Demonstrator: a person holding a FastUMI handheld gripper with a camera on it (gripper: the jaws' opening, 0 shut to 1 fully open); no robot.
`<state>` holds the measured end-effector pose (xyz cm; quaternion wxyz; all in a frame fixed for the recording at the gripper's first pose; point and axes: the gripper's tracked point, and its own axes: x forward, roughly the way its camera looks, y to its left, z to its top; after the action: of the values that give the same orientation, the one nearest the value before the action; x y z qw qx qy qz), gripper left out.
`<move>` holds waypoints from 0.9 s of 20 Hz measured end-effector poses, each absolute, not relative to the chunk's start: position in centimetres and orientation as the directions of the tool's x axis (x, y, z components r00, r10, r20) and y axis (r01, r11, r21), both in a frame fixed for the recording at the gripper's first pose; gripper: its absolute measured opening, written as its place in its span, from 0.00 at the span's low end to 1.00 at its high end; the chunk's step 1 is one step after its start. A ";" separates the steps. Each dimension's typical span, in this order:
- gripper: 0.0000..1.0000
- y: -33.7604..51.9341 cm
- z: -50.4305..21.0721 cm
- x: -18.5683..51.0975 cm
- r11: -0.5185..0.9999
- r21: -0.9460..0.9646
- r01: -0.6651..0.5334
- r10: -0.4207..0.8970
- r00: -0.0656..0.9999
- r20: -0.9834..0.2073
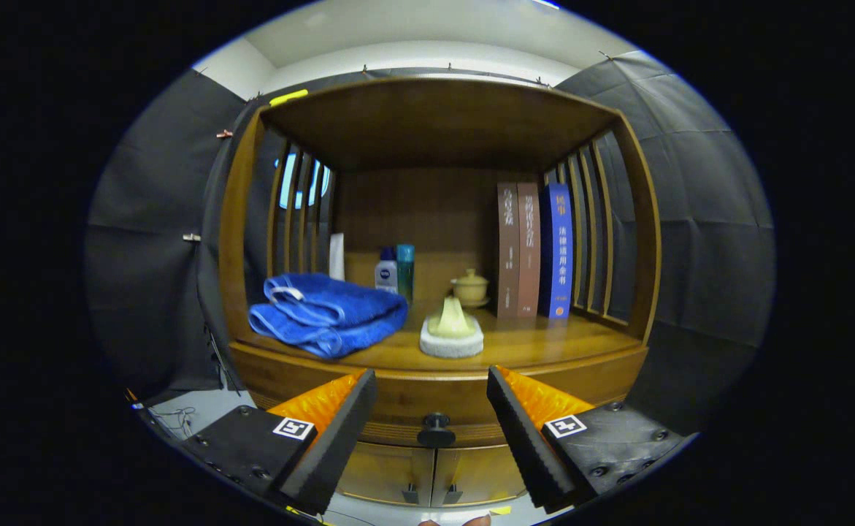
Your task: Pull open the drawer, take out the items inside it, and place them on the countertop above the cabinet.
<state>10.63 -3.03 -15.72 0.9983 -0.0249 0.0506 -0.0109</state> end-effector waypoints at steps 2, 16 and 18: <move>0.99 -2.5 -11.8 9.6 1.000 -0.027 -0.001 -0.001 0.997 -0.072; 0.99 -0.7 2.2 2.3 0.999 0.017 -0.040 0.041 0.998 -0.044; 0.99 -0.5 2.7 1.1 0.998 0.043 -0.042 0.044 0.998 -0.037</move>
<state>1.06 -0.51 2.72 0.9994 0.0210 0.0190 0.0217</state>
